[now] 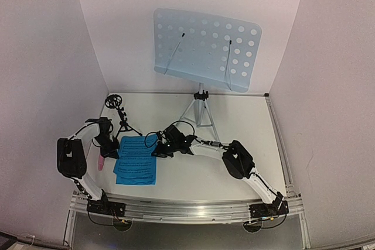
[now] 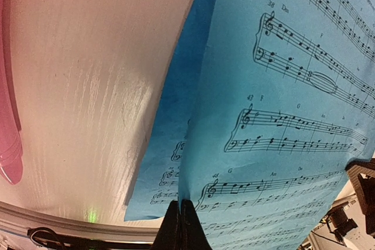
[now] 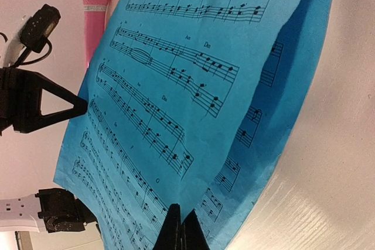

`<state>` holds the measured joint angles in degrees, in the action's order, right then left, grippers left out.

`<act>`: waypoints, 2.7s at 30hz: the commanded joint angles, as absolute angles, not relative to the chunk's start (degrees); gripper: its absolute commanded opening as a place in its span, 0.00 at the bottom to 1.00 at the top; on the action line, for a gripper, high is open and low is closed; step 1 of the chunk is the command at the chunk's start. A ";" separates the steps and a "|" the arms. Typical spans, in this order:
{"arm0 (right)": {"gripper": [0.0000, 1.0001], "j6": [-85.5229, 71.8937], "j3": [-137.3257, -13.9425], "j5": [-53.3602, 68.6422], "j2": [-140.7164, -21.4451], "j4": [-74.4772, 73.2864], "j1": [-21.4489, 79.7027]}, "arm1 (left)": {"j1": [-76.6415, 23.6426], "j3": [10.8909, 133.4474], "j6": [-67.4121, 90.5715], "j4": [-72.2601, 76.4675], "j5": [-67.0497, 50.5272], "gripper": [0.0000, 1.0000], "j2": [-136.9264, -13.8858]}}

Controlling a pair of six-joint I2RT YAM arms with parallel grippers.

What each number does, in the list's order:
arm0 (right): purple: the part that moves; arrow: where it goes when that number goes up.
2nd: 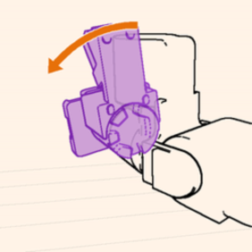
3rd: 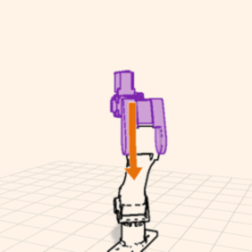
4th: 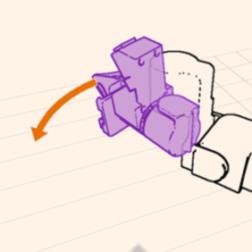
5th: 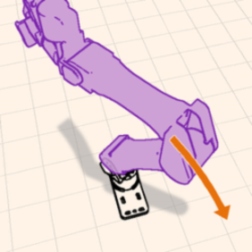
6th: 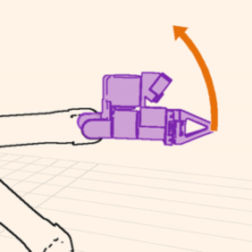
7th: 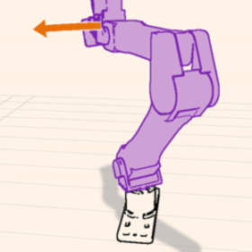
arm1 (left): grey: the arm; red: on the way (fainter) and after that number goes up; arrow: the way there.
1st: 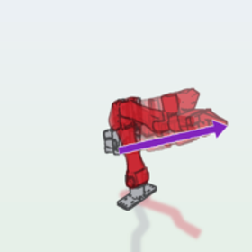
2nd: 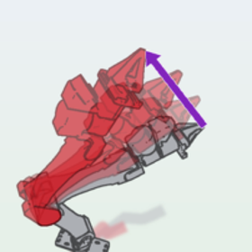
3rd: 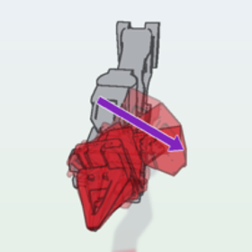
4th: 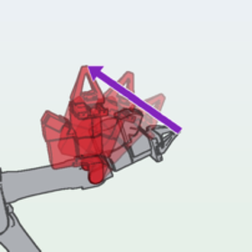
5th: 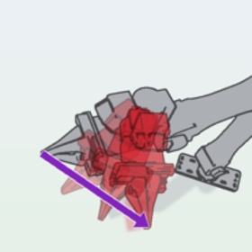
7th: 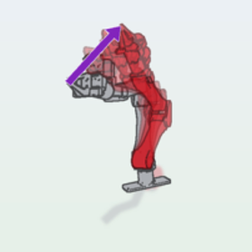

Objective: Pack up the instrument practice props

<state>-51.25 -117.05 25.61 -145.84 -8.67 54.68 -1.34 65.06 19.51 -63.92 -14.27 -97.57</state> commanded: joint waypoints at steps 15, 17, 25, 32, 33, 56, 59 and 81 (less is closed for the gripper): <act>0.00 -55.55 -117.39 24.98 -147.37 -11.48 53.78 | -0.26 66.77 18.77 -64.06 -7.58 0.35 -95.69; 0.00 -57.89 -117.56 24.88 -147.08 -11.22 53.76 | -0.27 66.63 18.88 -63.99 -7.65 0.35 -95.68; 0.00 -67.15 -119.92 26.60 -148.16 -6.05 54.11 | -0.26 66.20 19.54 -62.67 -7.17 0.58 -97.77; 0.00 -69.74 -118.93 25.49 -148.42 -4.17 54.12 | -0.26 64.22 20.78 -59.27 -11.61 0.69 -102.61; 0.00 -70.16 -118.59 25.31 -148.41 -4.03 54.08 | -0.26 63.86 20.89 -58.89 -12.22 0.69 -102.90; 0.00 -73.24 -111.77 26.84 -147.34 -0.53 54.31 | -0.26 59.10 22.25 -53.36 -16.04 0.68 -103.31; 0.00 -73.00 -112.04 27.70 -147.08 -0.54 54.28 | -0.26 58.90 22.37 -53.43 -15.99 0.68 -103.19; 0.00 -80.55 -115.73 26.11 -147.43 1.00 55.68 | -0.26 58.66 22.93 -53.42 -17.62 0.60 -103.47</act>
